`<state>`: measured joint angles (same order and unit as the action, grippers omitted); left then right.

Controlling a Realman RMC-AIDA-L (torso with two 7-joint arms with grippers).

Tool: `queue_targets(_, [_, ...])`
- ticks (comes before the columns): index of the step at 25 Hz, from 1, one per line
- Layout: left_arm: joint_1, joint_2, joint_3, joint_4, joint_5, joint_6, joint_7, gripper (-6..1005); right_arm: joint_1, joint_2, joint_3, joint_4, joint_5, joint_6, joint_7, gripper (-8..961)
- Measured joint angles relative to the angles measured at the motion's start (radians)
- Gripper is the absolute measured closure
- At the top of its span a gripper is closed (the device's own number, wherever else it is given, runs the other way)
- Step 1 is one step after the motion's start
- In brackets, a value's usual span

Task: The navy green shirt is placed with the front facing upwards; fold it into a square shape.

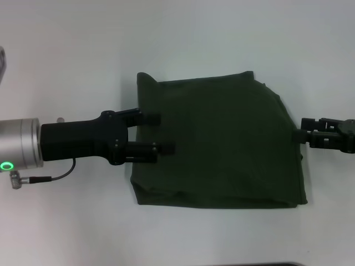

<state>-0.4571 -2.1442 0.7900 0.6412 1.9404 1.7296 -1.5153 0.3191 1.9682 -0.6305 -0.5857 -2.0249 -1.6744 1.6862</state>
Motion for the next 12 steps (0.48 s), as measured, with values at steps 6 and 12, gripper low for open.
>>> queue_targets(6, [-0.001, 0.000, -0.002, 0.000, 0.000, 0.004, -0.005, 95, 0.002, 0.007, 0.006, 0.002, 0.000, 0.008, -0.028, 34])
queue_targets(12, [-0.005, 0.000, 0.006, 0.000, 0.007, 0.025, -0.014, 95, -0.001, 0.007, 0.005, 0.003, 0.000, 0.006, -0.041, 33])
